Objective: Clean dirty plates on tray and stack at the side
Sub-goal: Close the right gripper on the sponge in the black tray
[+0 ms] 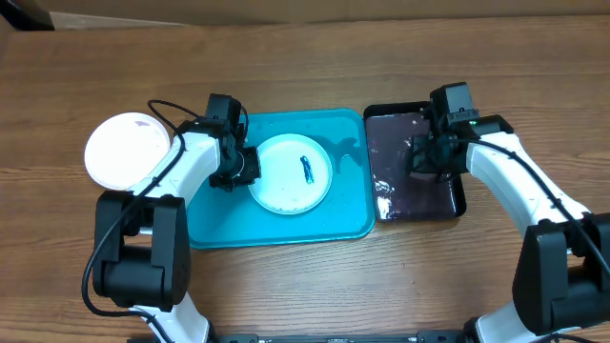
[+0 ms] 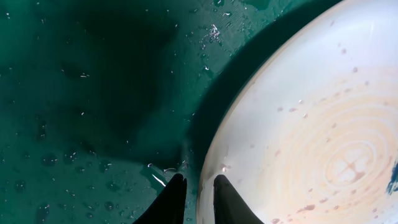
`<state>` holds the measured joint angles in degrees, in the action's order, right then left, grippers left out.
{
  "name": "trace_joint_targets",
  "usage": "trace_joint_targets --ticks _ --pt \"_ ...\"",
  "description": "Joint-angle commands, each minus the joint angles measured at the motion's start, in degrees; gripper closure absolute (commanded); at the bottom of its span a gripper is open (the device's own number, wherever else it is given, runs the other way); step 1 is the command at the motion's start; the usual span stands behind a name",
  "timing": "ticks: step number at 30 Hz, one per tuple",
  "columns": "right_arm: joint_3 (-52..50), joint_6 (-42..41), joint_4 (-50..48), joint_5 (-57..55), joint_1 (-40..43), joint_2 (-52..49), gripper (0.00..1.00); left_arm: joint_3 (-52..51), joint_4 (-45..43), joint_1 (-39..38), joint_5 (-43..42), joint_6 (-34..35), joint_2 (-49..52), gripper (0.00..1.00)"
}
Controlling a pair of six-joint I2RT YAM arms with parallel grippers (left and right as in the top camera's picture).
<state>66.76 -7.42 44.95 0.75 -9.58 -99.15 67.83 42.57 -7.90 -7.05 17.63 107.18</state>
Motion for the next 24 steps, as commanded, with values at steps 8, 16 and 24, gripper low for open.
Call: trace_joint_targets --ticks 8,16,24 --pt "-11.1 1.9 -11.1 3.4 -1.2 1.1 0.9 -0.3 0.1 -0.5 0.0 0.2 1.2 0.82" --pt "-11.1 1.9 -11.1 3.4 -1.2 1.1 0.72 -0.3 0.1 -0.5 0.0 0.2 1.2 0.82" --pt "-11.1 1.9 -13.1 3.2 -1.2 1.1 0.71 -0.3 0.1 -0.5 0.0 0.2 1.2 0.82"
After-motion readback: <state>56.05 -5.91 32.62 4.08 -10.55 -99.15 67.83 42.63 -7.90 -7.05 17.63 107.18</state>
